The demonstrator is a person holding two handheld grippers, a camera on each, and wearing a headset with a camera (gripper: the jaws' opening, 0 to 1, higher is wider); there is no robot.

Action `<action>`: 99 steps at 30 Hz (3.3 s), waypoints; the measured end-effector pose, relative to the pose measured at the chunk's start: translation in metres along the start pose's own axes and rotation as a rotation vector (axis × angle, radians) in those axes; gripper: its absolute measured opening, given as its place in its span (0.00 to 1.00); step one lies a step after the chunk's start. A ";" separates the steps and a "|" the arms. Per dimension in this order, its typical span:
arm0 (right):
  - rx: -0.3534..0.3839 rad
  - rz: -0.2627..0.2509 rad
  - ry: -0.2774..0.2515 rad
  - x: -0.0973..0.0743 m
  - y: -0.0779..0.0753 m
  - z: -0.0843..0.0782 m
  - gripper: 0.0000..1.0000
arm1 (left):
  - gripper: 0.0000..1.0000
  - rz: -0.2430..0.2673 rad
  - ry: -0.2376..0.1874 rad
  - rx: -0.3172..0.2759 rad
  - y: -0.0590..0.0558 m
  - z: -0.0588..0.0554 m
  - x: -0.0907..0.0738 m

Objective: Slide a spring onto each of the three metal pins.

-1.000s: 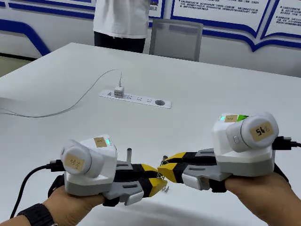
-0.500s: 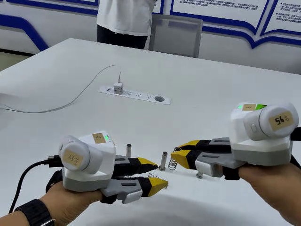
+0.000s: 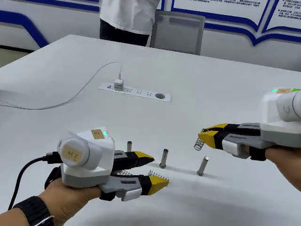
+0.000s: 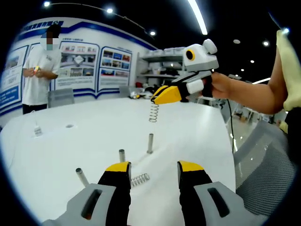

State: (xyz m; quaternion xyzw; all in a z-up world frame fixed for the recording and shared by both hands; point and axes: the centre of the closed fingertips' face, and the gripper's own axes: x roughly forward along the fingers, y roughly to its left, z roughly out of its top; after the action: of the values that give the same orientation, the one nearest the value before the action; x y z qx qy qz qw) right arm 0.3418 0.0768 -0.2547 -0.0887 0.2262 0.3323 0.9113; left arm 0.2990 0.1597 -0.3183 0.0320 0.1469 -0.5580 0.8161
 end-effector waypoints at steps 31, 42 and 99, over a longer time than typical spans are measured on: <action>0.021 -0.051 0.085 0.010 -0.024 -0.031 0.12 | 0.57 0.118 0.032 0.101 0.029 -0.005 -0.061; 0.039 -0.062 0.110 0.015 -0.031 -0.046 0.12 | 0.61 0.188 0.030 0.078 0.042 -0.013 -0.078; 0.048 -0.110 0.141 0.017 -0.026 -0.096 0.17 | 0.64 0.206 0.034 0.063 0.039 -0.016 -0.082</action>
State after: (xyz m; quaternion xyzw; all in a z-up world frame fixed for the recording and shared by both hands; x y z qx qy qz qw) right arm 0.3365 0.0364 -0.3473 -0.1023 0.2925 0.2691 0.9119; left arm 0.3039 0.2513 -0.3158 0.0820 0.1393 -0.4751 0.8650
